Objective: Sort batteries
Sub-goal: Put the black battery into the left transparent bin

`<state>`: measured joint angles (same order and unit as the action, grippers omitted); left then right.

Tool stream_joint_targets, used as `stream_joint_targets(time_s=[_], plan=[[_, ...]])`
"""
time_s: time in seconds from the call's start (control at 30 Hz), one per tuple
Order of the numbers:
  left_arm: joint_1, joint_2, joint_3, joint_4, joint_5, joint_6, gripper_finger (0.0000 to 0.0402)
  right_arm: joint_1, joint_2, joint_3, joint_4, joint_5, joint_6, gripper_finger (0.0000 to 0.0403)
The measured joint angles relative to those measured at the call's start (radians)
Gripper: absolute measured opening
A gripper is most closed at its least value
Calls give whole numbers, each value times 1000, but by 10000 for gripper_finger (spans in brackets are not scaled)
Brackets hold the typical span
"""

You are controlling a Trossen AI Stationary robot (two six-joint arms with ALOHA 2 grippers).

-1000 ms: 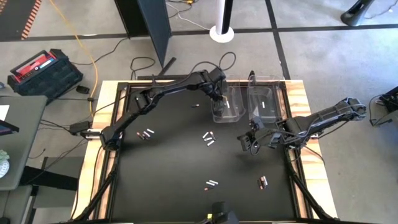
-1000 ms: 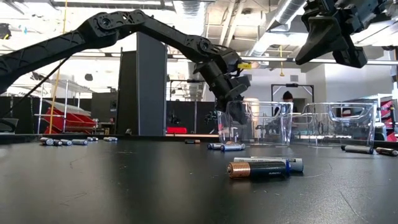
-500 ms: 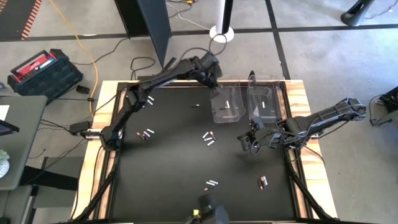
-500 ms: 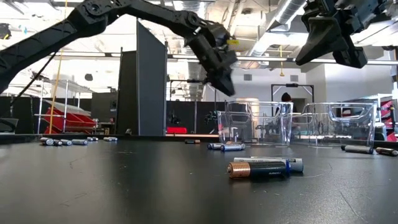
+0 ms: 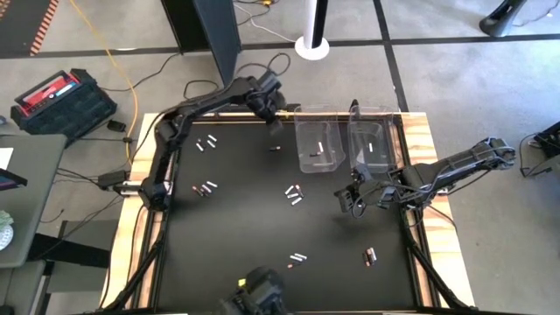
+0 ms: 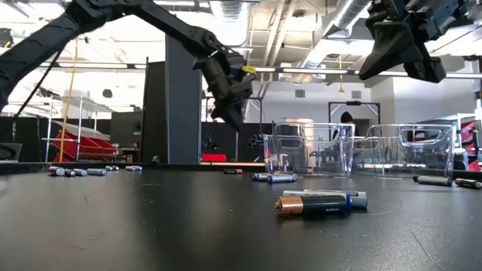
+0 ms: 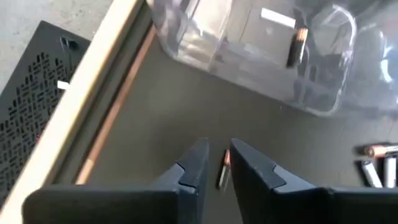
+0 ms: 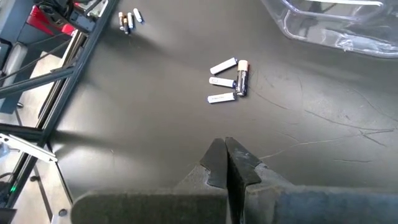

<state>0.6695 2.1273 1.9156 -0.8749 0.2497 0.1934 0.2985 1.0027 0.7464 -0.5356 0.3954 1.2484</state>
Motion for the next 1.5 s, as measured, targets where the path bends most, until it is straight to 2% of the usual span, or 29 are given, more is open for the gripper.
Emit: stream_joint_targets(time_s=[0.3, 0.4, 0.5, 0.67, 0.83, 1.0, 1.1, 1.33, 1.5], plan=[[19, -316, -577, 501, -8, -48, 40, -1, 0, 0, -11, 26, 0, 9], [15, -375, -707, 649, -4, -34, 40, -8, 0, 0, -11, 26, 0, 9], [13, -383, -786, 747, -7, 14, 40, -15, 0, 0, -11, 26, 0, 9], [-1, -362, -803, 779, -7, 53, 57, -20, 0, 0, -10, 26, 8, 9], [-36, -341, -804, 784, -12, 107, 112, -20, 0, 0, -9, 26, 16, 9], [-72, -321, -804, 770, -68, 175, 158, -20, 0, 0, -7, 26, 19, 9], [-87, -305, -800, 772, -132, 206, 164, -20, 0, 0, -6, 26, 19, 9], [-91, -221, -799, 770, -126, 197, 164, -20, 0, 0, -6, 26, 27, 9], [-93, -196, -800, 805, -183, 168, 164, -20, 0, 0, -6, 26, 35, 9]])
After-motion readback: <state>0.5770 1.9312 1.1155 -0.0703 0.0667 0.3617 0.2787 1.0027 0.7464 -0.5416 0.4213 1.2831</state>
